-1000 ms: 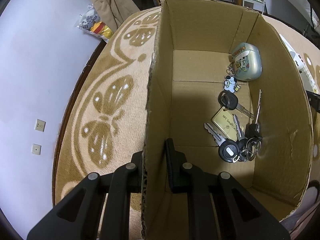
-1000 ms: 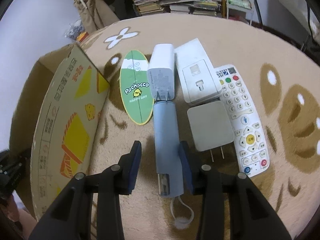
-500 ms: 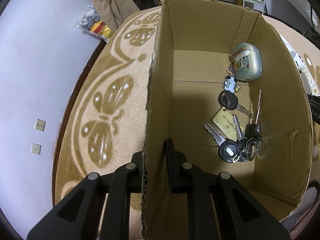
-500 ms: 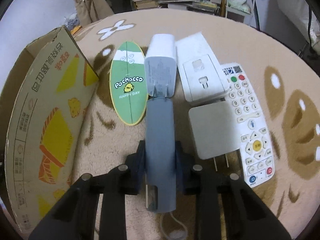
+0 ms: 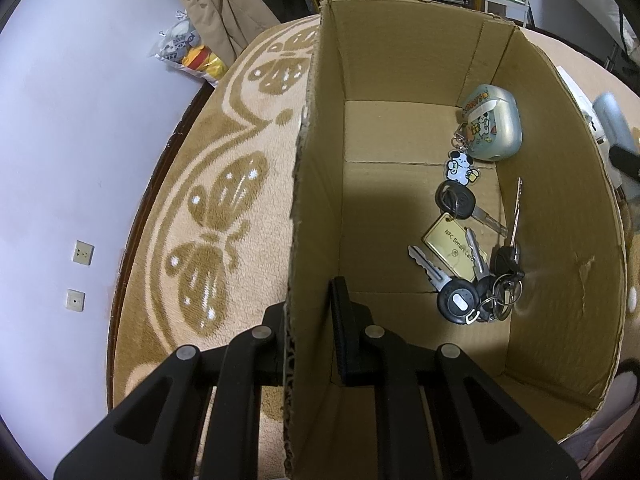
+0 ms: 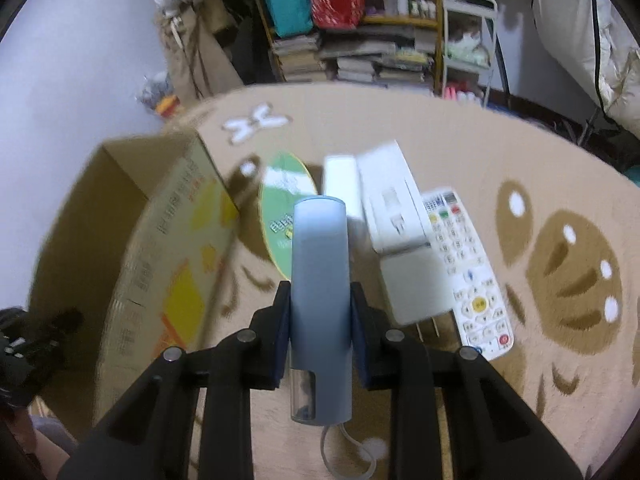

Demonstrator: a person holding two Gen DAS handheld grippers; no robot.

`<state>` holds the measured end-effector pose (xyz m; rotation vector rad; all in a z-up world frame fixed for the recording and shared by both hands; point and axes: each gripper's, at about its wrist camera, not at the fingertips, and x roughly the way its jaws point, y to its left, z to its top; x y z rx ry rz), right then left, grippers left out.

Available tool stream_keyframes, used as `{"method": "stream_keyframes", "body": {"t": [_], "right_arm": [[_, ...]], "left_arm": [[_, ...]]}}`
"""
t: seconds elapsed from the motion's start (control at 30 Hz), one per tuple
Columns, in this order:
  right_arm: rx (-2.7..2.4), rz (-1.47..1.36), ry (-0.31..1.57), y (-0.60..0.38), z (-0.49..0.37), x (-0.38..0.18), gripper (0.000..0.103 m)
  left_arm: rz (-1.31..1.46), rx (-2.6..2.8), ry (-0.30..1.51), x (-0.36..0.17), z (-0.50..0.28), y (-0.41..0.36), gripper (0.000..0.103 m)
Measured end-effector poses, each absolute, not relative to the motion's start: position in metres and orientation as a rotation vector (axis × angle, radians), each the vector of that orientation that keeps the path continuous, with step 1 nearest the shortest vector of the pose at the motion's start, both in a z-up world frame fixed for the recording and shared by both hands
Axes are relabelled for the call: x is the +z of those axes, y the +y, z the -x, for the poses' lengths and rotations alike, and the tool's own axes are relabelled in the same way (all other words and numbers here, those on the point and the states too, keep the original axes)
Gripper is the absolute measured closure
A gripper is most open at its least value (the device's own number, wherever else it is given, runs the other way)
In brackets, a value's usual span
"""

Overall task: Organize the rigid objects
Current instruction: 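Carry the light-blue cylinder into the box and open the right tool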

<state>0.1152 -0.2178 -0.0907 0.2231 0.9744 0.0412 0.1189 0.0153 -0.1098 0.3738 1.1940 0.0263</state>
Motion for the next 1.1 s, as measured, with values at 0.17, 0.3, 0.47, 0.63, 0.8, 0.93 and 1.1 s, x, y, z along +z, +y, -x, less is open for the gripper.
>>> {"method": "stream_keyframes", "body": {"t": [0.17, 0.3, 0.47, 0.63, 0.8, 0.93, 1.1], "right_arm": [[0.104, -0.202, 0.929, -0.199, -0.121, -0.067, 0.074], [0.159, -0.187, 0.892, -0.178, -0.122, -0.049, 0.074], [0.21, -0.218, 0.868, -0.158, -0.124, -0.037, 0.074], [0.242, -0.255, 0.868, -0.143, -0.126, -0.038, 0.074], [0.252, -0.268, 0.891, -0.136, -0.133, -0.049, 0.074], [0.252, -0.27, 0.909, -0.132, -0.138, -0.057, 0.074], [0.258, -0.27, 0.924, -0.124, -0.146, -0.065, 0.074]], "left_arm": [[-0.355, 0.026, 1.198, -0.109, -0.119, 0.017, 0.09], [-0.352, 0.025, 1.2, -0.109, -0.12, 0.018, 0.09], [-0.343, 0.024, 1.203, -0.108, -0.12, 0.02, 0.09], [-0.347, 0.023, 1.201, -0.107, -0.121, 0.02, 0.091], [-0.343, 0.023, 1.203, -0.106, -0.121, 0.02, 0.091], [-0.343, 0.022, 1.203, -0.106, -0.121, 0.02, 0.091], [-0.342, 0.023, 1.204, -0.106, -0.121, 0.02, 0.09]]}}
